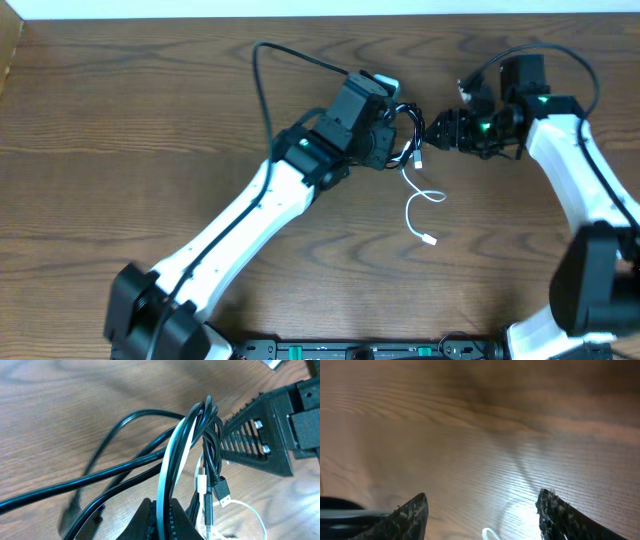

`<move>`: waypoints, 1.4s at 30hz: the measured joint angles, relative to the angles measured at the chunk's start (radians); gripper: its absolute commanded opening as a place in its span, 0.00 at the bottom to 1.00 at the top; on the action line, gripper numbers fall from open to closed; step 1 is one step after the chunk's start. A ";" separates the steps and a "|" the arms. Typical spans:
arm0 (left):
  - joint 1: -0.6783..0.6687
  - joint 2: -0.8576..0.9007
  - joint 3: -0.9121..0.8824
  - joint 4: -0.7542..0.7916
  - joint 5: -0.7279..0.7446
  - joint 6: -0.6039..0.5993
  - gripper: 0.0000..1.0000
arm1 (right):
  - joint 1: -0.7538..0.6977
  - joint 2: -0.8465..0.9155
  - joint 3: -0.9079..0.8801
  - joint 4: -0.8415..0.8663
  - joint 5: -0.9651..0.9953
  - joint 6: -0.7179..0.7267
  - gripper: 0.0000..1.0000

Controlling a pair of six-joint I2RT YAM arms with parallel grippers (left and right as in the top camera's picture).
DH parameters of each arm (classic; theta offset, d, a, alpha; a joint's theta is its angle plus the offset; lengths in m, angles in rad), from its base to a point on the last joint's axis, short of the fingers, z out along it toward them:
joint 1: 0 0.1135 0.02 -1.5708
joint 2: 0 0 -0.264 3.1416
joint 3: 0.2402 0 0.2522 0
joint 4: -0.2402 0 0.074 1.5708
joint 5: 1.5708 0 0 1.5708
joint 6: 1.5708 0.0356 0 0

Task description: Untangle cables

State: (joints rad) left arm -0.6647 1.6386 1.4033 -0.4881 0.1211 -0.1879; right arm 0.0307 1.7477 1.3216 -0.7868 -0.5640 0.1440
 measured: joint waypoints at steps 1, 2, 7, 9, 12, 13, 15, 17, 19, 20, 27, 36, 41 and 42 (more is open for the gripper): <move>0.001 -0.019 0.000 -0.010 0.001 0.000 0.07 | 0.001 -0.028 0.000 0.003 -0.007 -0.002 0.65; 0.002 -0.028 0.000 -0.016 0.003 0.000 0.07 | 0.001 -0.055 0.000 0.006 -0.012 -0.004 0.64; 0.009 -0.036 0.000 -0.030 0.004 -0.006 0.07 | 0.004 -0.169 0.000 0.014 -0.030 -0.011 0.64; 0.010 -0.036 0.000 -0.030 0.004 -0.021 0.07 | 0.005 -0.192 0.000 0.012 -0.032 -0.013 0.64; 0.010 -0.036 0.000 -0.030 0.005 -0.045 0.08 | 0.005 -0.203 0.000 -0.002 -0.034 -0.016 0.64; 0.010 -0.036 0.000 -0.030 0.005 -0.054 0.07 | 0.005 -0.203 0.000 -0.006 -0.033 -0.016 0.64; 0.010 -0.036 0.000 -0.030 0.012 -0.074 0.07 | 0.005 -0.203 0.000 -0.015 -0.030 -0.016 0.64; 0.010 -0.036 0.000 -0.030 0.030 -0.093 0.07 | 0.007 -0.203 0.000 -0.017 -0.027 -0.017 0.63; 0.010 -0.036 0.000 -0.030 0.055 -0.109 0.07 | 0.013 -0.203 0.000 -0.016 -0.019 -0.017 0.63; 0.010 -0.036 0.000 -0.030 0.069 -0.121 0.07 | 0.021 -0.203 0.000 -0.016 -0.011 -0.017 0.63; 0.009 -0.036 0.000 -0.030 0.155 -0.173 0.07 | 0.075 -0.203 0.000 -0.016 0.077 0.011 0.52; 0.010 -0.076 0.000 -0.031 0.169 -0.182 0.07 | 0.122 -0.203 -0.001 -0.016 0.259 0.104 0.45; 0.010 -0.099 0.000 -0.031 0.169 -0.183 0.08 | 0.153 -0.203 -0.001 -0.010 0.289 0.119 0.49; 0.010 -0.100 0.000 -0.031 0.169 -0.182 0.07 | 0.157 -0.203 -0.001 -0.008 0.287 0.119 0.49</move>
State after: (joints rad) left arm -0.6552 1.5387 1.4029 -0.5194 0.2905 -0.3702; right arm 0.1875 1.5452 1.3209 -0.7948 -0.2768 0.2634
